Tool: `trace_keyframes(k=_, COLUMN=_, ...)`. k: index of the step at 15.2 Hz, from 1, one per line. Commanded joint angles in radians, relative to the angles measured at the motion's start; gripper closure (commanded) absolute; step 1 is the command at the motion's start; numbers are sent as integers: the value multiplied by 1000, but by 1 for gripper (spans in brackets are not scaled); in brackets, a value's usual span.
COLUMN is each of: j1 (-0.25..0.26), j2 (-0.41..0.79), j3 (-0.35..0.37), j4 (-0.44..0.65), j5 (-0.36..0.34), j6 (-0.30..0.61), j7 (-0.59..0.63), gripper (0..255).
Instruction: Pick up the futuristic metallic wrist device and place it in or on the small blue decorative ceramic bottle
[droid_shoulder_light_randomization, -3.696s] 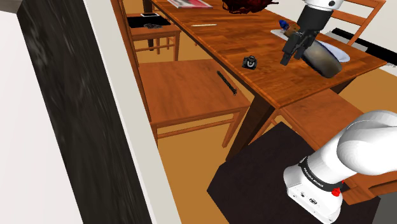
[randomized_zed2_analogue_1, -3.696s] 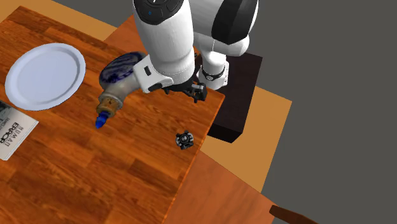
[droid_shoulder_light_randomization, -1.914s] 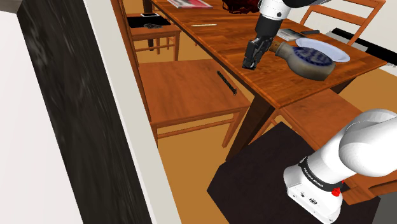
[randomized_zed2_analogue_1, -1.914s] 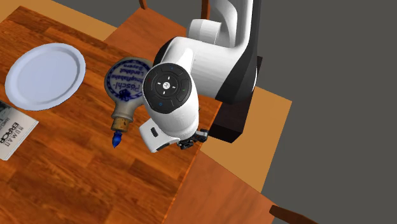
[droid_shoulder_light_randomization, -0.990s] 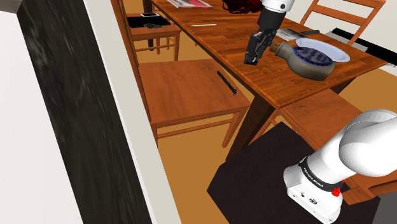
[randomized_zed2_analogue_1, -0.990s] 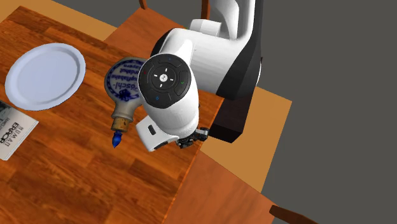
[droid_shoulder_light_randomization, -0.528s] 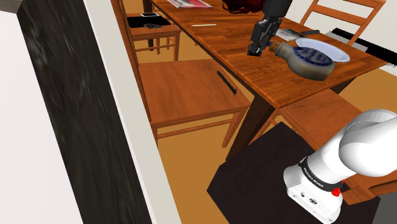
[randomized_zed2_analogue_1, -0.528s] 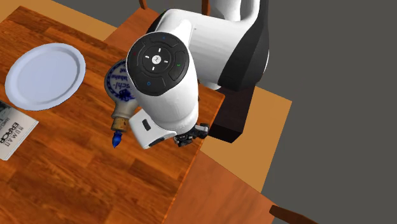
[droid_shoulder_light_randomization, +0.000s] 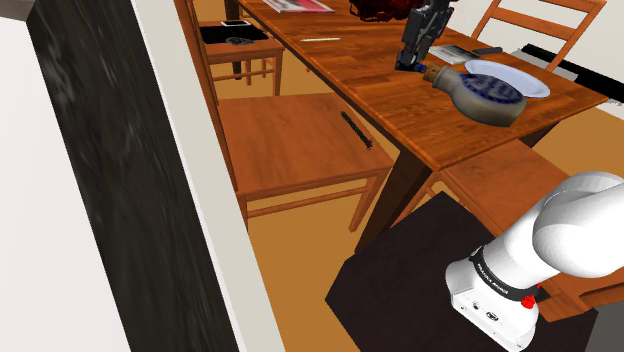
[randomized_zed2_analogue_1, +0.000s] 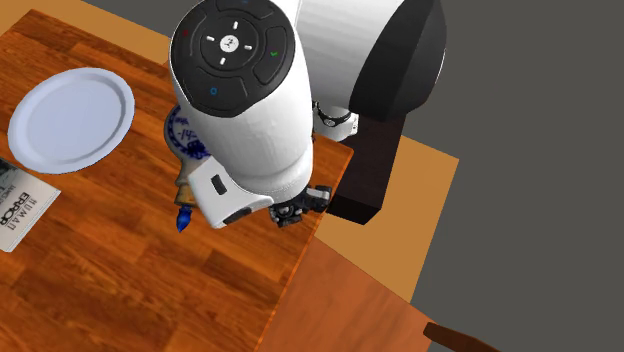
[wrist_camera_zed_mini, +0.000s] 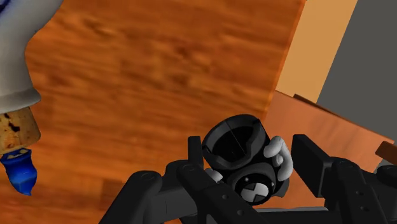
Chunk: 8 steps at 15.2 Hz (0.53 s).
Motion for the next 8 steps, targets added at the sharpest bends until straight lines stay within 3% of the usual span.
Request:
trace_keyframes(k=1, j1=0, j2=5, j3=0, j4=30, j5=0, j6=-26, j7=-1, gripper=255)
trace_keyframes(k=8, j1=0, j2=30, j3=0, j4=148, j5=0, j6=-119, j7=0, gripper=255)
